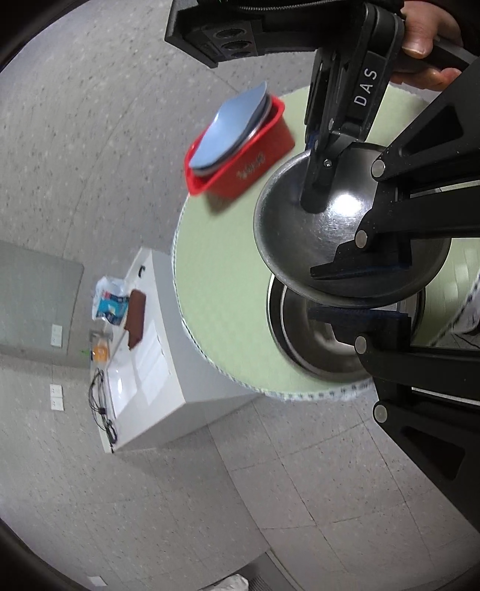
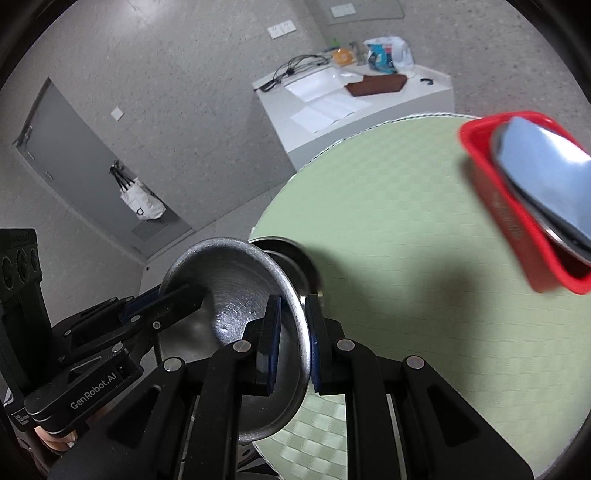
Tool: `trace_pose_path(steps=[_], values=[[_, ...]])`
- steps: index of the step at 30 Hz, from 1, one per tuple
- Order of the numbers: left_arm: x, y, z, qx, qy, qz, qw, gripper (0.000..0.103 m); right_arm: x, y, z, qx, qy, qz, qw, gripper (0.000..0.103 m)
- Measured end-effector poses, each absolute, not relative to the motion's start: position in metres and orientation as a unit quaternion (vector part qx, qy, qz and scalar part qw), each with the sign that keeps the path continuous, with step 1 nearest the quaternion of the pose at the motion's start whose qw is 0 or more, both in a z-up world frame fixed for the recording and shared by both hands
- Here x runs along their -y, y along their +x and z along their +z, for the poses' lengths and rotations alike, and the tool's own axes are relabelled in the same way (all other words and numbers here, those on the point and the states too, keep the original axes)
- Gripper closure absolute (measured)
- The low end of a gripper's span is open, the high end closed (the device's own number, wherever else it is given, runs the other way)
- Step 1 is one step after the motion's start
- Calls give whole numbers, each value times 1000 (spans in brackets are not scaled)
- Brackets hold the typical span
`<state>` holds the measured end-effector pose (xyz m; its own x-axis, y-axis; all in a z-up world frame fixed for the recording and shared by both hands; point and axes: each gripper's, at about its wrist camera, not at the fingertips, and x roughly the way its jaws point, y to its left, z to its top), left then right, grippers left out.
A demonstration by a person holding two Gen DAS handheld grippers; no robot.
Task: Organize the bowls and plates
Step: 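Lower the held steel bowl into the bowl on the mat, nesting them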
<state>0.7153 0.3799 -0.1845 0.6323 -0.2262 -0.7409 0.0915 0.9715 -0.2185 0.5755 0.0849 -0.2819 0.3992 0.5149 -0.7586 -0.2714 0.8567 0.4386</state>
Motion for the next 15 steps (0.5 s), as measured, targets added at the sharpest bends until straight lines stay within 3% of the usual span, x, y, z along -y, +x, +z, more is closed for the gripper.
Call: trace_pose_path(steps=[15], values=[[-401, 767, -213, -464, -80, -96, 877, 93, -118, 590, -306, -521, 87, 198, 826, 90]])
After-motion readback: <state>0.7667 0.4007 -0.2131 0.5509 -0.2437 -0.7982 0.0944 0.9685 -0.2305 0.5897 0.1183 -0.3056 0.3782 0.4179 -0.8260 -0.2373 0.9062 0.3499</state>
